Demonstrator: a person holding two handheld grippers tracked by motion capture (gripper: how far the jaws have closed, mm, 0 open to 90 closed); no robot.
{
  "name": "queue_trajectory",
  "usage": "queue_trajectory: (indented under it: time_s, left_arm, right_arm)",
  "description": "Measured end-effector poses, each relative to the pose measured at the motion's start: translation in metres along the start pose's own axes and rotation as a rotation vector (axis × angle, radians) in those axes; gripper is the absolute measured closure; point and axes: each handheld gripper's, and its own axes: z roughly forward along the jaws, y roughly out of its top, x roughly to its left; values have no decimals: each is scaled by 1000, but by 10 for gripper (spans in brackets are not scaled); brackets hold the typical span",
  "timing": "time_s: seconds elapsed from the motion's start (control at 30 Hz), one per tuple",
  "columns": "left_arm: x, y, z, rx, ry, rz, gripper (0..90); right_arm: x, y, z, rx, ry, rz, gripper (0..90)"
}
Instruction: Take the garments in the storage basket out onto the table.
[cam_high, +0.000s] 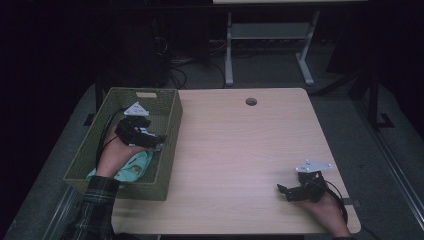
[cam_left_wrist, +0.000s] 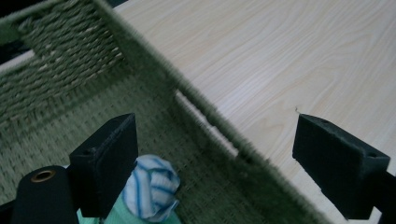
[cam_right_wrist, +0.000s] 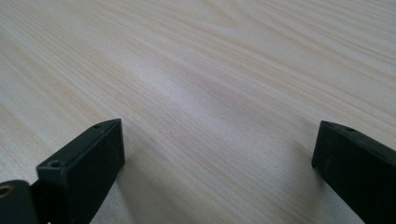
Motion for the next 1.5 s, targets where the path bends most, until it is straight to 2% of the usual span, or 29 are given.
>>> queue_trajectory:
  time_s: [0.03, 0.1, 0.23, 0.33, 0.47, 0.63, 0.77, 0.83, 0.9, 0.97, 1.03, 1.23, 1.3, 1.4, 1.5]
  left_arm:
    - [5, -6, 2, 5, 10, -20, 135]
    - [8, -9, 2, 10, 18, -25, 135]
    - [20, -23, 5, 21, 40, -61, 135]
    - [23, -27, 7, 24, 45, -67, 135]
    - [24, -33, 11, 46, 54, -52, 136]
    - [26, -44, 19, 72, 57, -63, 137]
    - [26, -51, 25, 113, 61, -58, 137]
    - [25, -54, 26, 145, 91, -45, 140]
    - [25, -54, 27, 156, 93, -44, 140]
    - [27, -55, 28, 168, 97, -58, 141]
    - [27, -56, 32, 188, 83, -68, 141]
    - [24, -61, 42, 294, 93, -60, 141]
    - [24, -62, 44, 311, 111, -79, 143]
    - [26, -63, 44, 321, 104, -95, 168]
    - [32, -66, 45, 342, 104, -137, 195]
  right_arm:
    - [0, 0, 0, 0, 0, 0, 19]
    - [0, 0, 0, -1, 0, 0, 18]
    - [0, 0, 0, 0, 1, 0, 18]
    - [0, 0, 0, 0, 1, -1, 19]
    - [0, 0, 0, -1, 1, -1, 19]
    - [0, 0, 0, 0, 0, 2, 19]
    - [0, 0, 0, 0, -1, 2, 19]
    - [0, 0, 0, -1, -2, 3, 19]
    - [0, 0, 0, -1, -2, 3, 19]
    - [0, 0, 0, -1, -3, 5, 19]
    - [0, 0, 0, 0, -4, 6, 19]
    - [-1, 0, 0, -3, -9, 10, 21]
    - [-1, 0, 0, -3, -9, 14, 21]
    - [-1, 0, 0, -2, -10, 13, 21]
    - [-1, 0, 0, -2, -11, 12, 21]
